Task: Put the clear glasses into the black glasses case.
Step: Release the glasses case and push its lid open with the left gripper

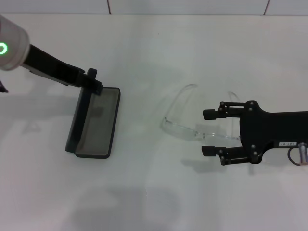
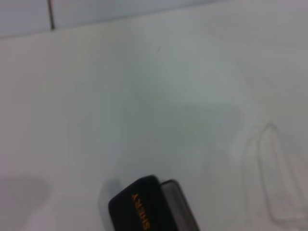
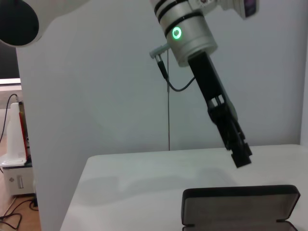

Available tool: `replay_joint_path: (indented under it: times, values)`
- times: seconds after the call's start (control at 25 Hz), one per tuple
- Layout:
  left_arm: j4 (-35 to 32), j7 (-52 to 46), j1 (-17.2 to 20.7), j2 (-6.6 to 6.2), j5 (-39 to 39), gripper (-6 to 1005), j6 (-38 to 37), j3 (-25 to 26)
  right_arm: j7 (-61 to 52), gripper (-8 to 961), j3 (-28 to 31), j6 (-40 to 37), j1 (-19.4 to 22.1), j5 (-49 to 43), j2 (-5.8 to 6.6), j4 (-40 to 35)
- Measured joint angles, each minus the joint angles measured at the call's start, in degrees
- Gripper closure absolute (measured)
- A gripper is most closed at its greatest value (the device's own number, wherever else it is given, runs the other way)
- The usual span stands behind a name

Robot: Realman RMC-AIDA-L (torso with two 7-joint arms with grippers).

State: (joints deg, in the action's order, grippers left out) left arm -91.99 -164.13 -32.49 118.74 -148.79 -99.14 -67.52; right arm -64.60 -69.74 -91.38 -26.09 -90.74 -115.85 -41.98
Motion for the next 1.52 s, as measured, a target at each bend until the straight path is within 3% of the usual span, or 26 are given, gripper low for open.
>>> replay_joint_path:
  times: [0.12, 0.6, 1.36, 1.52]
  values:
    - [2.9, -0.5, -1.5, 0.78, -2.8, 124, 0.2, -1.3, 0.0, 206, 0.0, 0.0, 0.0, 0.1, 0.01, 0.1]
    - [13.8, -0.4, -4.3, 0.76, -7.1, 125, 5.3, -2.0, 0.3, 207, 0.0, 0.3, -0.1, 0.1, -0.08, 0.4]
    - [16.7, 0.4, -4.2, 0.88, -7.0, 166, 7.4, -2.1, 0.1, 208, 0.0, 0.8, -0.2, 0.1, -0.08, 0.5]
    - [16.3, 1.5, -4.0, 0.87, -6.9, 356, 7.4, -2.1, 0.1, 209, 0.0, 0.8, -0.1, 0.1, -0.08, 0.5]
